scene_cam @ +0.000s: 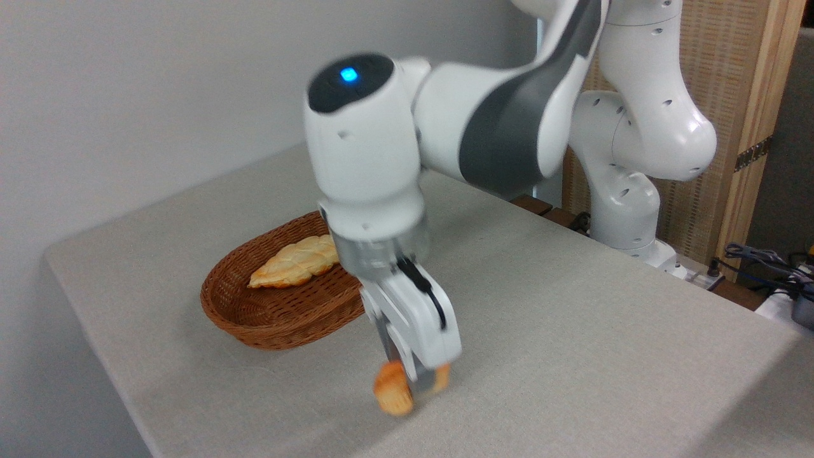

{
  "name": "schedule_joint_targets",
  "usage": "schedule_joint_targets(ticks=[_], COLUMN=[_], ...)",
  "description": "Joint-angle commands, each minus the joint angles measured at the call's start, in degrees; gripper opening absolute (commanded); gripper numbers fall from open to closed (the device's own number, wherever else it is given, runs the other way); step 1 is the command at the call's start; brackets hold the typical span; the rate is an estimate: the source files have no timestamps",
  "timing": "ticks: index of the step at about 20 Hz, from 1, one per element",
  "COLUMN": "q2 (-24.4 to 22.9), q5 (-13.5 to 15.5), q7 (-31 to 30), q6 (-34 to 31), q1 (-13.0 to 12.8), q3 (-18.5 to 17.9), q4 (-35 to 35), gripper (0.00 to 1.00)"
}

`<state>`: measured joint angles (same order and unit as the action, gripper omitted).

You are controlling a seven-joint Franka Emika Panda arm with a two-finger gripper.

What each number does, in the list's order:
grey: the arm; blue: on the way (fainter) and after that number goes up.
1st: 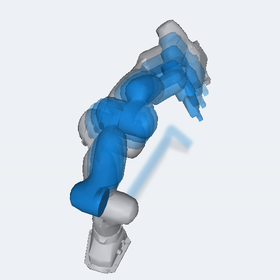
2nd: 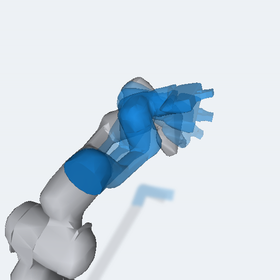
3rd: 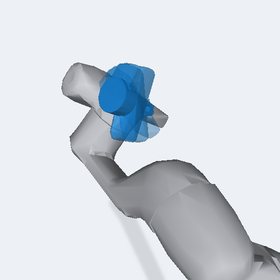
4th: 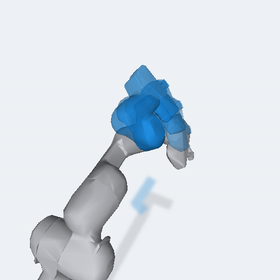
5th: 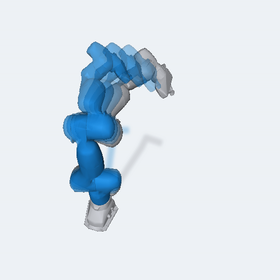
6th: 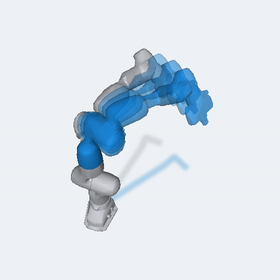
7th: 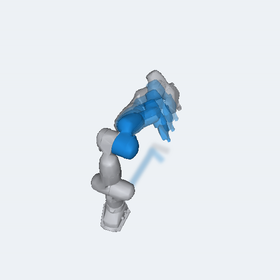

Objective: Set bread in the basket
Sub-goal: 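Lift the held roll and carry it over the wicker basket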

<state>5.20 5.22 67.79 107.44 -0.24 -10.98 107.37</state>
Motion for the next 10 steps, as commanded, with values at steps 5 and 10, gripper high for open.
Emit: schedule_joint_targets(ticks=[5,10], q2=[-3.78,-3.70], q5=[7.61,6.12], q7=[-14.59,-26.21], q6=[-13.75,-11.91], q1=[-0.20,-0.29], q3=[8.06,20.55], q4=[-10.87,-10.17], gripper=[0.35,0.65])
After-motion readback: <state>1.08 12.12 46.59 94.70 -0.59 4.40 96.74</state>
